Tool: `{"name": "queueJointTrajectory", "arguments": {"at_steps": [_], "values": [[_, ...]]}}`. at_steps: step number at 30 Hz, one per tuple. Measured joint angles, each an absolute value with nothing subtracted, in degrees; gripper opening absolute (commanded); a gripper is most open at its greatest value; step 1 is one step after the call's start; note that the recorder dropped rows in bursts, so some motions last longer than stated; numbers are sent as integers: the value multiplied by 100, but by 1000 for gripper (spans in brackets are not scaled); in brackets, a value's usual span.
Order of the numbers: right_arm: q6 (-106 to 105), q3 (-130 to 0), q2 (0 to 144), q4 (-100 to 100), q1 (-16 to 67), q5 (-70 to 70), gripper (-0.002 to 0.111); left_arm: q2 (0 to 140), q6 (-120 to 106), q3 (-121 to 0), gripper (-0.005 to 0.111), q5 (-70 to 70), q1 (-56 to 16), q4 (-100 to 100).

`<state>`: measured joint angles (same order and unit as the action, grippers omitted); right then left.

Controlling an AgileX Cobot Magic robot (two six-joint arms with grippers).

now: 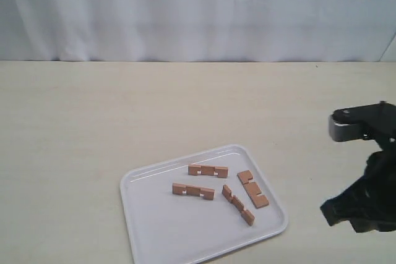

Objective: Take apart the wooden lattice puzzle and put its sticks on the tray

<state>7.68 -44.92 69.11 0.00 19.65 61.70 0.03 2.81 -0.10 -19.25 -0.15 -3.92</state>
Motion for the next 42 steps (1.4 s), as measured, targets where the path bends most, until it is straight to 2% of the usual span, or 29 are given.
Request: {"name": "queueJointTrajectory", "arguments": {"at_steps": [4,6,8,12,24,33,42], "values": [[948,-3537,5364,0,1833,4709,4,3,281,-10,0,-1925,-15,-392],[948,-2742,4621,0,1833,3328,4,3,281,-10,0,-1925,-15,-392],[961,-2249,4292,0,1833,2705,4,3,281,-10,0,-1925,-15,-392],[961,-1750,3912,0,1833,2563,4,3,281,-10,0,-1925,-15,-392],[961,-1313,3107,-484,2011,2333,4,3,281,-10,0,-1925,-15,-392],[961,-414,1391,-901,2011,1870,4,3,281,-10,0,-1925,-15,-392],[961,-23,258,-1070,1981,1858,4,3,281,-10,0,-1925,-15,-392]]}}
